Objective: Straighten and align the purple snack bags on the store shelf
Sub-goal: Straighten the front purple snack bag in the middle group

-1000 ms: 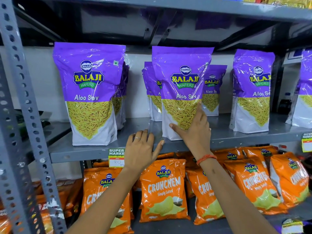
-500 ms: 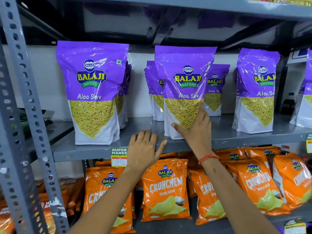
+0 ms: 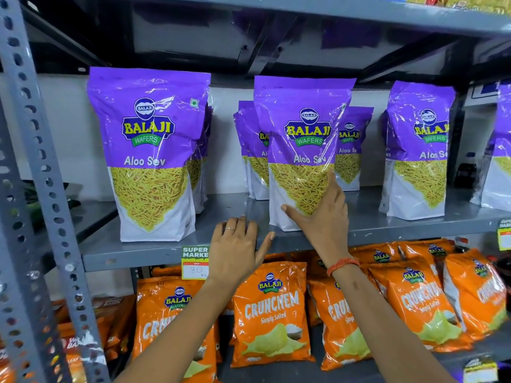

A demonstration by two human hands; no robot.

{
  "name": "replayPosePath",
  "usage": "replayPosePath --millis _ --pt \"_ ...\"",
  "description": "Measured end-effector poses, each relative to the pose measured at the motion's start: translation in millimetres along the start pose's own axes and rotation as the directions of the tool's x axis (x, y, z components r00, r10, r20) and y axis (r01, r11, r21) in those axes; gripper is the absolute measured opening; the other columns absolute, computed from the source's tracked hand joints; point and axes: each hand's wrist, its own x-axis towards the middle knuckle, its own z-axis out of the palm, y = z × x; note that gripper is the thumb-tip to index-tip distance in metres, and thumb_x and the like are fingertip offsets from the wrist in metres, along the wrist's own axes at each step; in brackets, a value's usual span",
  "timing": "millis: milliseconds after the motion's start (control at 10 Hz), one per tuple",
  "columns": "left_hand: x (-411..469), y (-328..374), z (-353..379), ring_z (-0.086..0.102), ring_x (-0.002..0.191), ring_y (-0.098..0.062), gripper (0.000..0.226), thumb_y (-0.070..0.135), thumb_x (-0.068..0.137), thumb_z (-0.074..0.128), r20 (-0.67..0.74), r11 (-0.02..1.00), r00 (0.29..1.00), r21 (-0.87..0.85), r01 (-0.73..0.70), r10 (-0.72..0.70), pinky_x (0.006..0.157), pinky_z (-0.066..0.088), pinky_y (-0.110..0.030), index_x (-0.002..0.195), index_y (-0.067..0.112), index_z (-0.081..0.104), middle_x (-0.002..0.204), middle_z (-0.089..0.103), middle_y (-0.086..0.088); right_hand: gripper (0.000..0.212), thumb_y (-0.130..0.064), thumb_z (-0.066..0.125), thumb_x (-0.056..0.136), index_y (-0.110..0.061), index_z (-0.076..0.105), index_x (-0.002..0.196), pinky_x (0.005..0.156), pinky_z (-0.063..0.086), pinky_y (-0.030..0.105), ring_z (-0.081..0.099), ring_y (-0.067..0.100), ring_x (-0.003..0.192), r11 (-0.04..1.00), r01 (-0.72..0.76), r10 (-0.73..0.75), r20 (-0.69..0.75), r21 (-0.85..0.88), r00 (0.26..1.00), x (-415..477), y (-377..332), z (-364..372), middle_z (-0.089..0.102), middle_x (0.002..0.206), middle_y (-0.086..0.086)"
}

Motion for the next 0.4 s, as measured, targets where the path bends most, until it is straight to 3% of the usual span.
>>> replayPosePath --millis 200,300,400 --pt "2 6 -12 0.063 0.081 -0.029 0.056 0.051 0.095 0.03 0.069 0.999 0.997 0.019 0.035 -0.036 0.079 0.047 -0.04 0.084 0.01 0.065 0.087 0.071 -0.013 0.116 -0.065 0.071 0.066 -0.013 0.011 0.151 0.107 0.037 0.05 0.037 0.037 0.133 0.999 0.03 -0.03 0.012 -0.028 0.999 0 3 -9 0.032 0.15 0.018" --pt "3 16 -21 0.065 0.087 -0.033 0.059 0.05 0.094 0.029 0.041 0.997 0.996 -0.002 0.078 -0.078 0.085 0.048 -0.043 0.091 0.004 0.066 0.097 0.072 -0.018 0.112 -0.063 0.07 0.068 -0.011 0.015 0.15 0.108 0.033 0.047 0.035 0.036 0.134 0.997 0.067 -0.067 0.022 0.028 0.997 8 6 -23 0.035 0.148 0.017" --pt "22 42 -40 0.066 0.092 -0.035 0.059 0.045 0.094 0.036 -0.056 0.985 0.986 -0.088 0.15 -0.155 0.083 0.05 -0.041 0.106 -0.005 0.065 0.106 0.069 -0.024 0.096 -0.051 0.072 0.074 -0.008 0.026 0.146 0.11 0.028 0.039 0.037 0.031 0.133 0.98 0.104 -0.111 0.032 0.171 0.993 29 -1 -48 0.042 0.142 0.015"
